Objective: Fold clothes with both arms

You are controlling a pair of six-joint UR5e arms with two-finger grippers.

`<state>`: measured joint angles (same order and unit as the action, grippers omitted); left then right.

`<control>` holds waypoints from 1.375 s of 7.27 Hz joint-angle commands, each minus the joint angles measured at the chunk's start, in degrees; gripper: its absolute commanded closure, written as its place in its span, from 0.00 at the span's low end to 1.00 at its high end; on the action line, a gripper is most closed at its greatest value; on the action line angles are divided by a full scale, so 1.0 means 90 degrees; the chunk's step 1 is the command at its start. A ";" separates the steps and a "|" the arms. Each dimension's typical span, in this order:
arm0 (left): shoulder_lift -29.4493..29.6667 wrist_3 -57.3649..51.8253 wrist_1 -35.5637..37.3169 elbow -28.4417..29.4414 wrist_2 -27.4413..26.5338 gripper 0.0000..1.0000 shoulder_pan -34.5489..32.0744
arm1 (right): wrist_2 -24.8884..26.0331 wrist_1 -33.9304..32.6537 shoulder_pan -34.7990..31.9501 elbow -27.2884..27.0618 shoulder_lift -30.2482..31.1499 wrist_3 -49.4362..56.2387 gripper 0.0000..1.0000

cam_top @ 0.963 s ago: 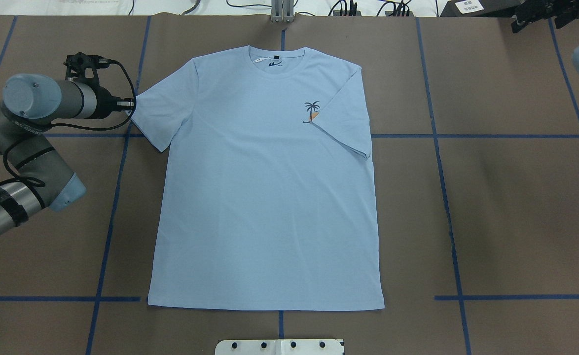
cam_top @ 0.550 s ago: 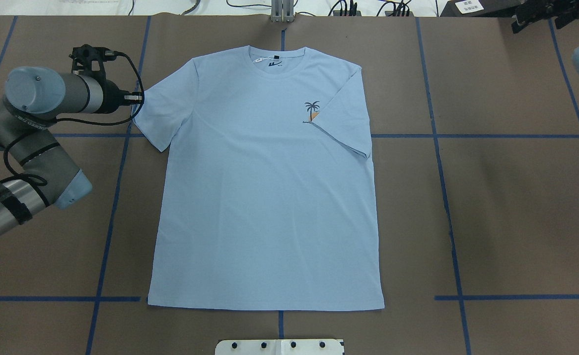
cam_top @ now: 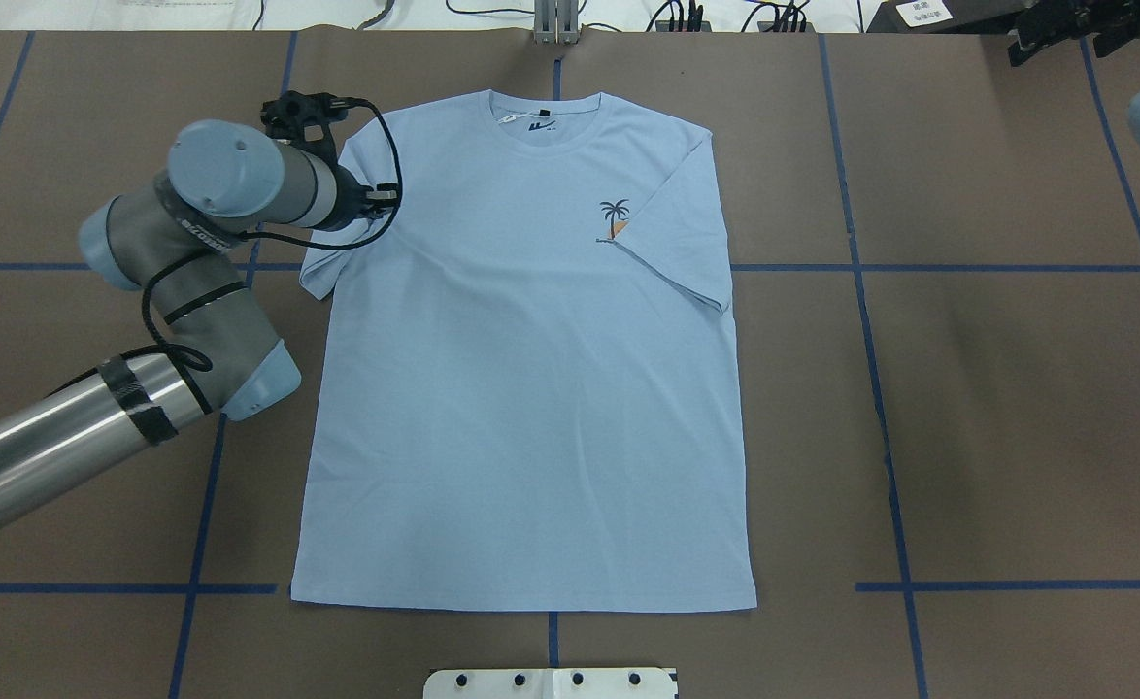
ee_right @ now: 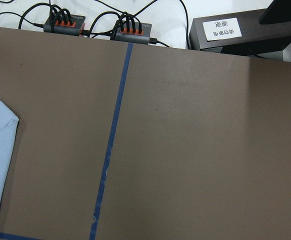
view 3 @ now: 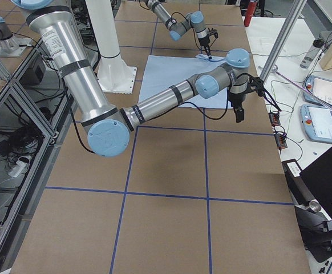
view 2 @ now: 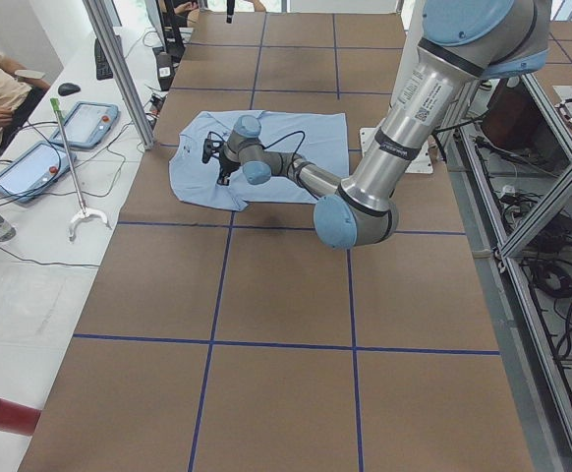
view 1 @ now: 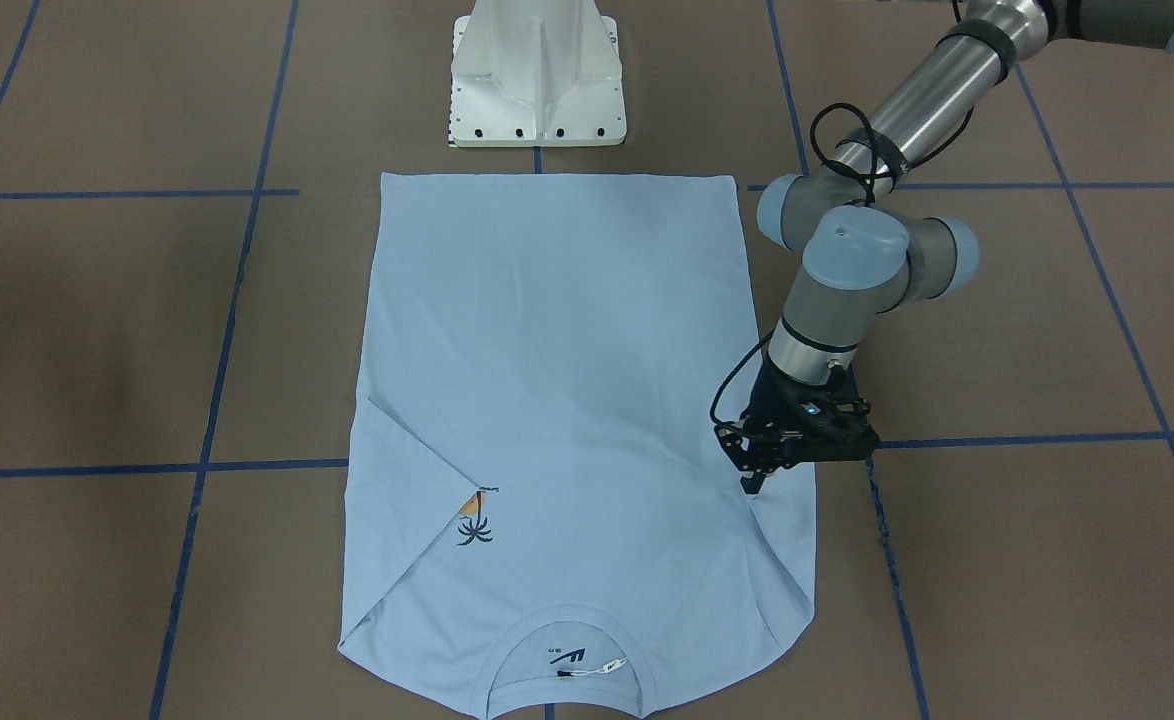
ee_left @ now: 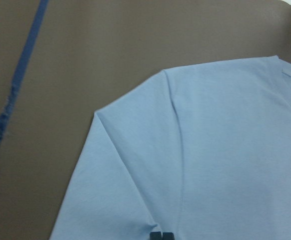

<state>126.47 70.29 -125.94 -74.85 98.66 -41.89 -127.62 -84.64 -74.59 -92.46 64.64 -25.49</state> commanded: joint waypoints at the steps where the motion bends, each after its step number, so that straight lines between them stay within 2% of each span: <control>1: 0.0536 0.0207 0.0389 0.0306 -0.0151 1.00 0.0153 | 0.0000 0.0000 -0.0003 0.0000 -0.0005 0.0000 0.00; 3: 0.1102 0.0412 0.0380 0.0990 -0.0335 1.00 0.0260 | 0.0000 0.0000 0.0007 0.0000 0.0005 0.0000 0.00; 6: 0.1124 0.0403 0.0351 0.1139 -0.0337 1.00 0.0260 | 0.0000 0.0000 0.0007 0.0009 -0.0005 0.0000 0.00; 7: 0.1085 0.0325 0.0302 0.1110 -0.0337 0.64 0.0260 | 0.0000 0.0000 0.0007 0.0009 0.0005 0.0000 0.00; 8: 0.1036 -0.0033 0.0331 0.0994 -0.0327 0.01 0.0251 | 0.0000 0.0000 0.0007 -0.0020 0.0015 0.0000 0.00; 10: 0.0289 -0.0765 0.0389 -0.0396 -0.0056 0.00 0.0212 | -0.0019 0.0010 0.0036 -0.0282 0.0063 -0.0406 0.00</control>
<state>133.23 67.62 -122.66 -71.24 96.59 -39.75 -127.65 -84.62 -74.44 -93.46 64.95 -26.40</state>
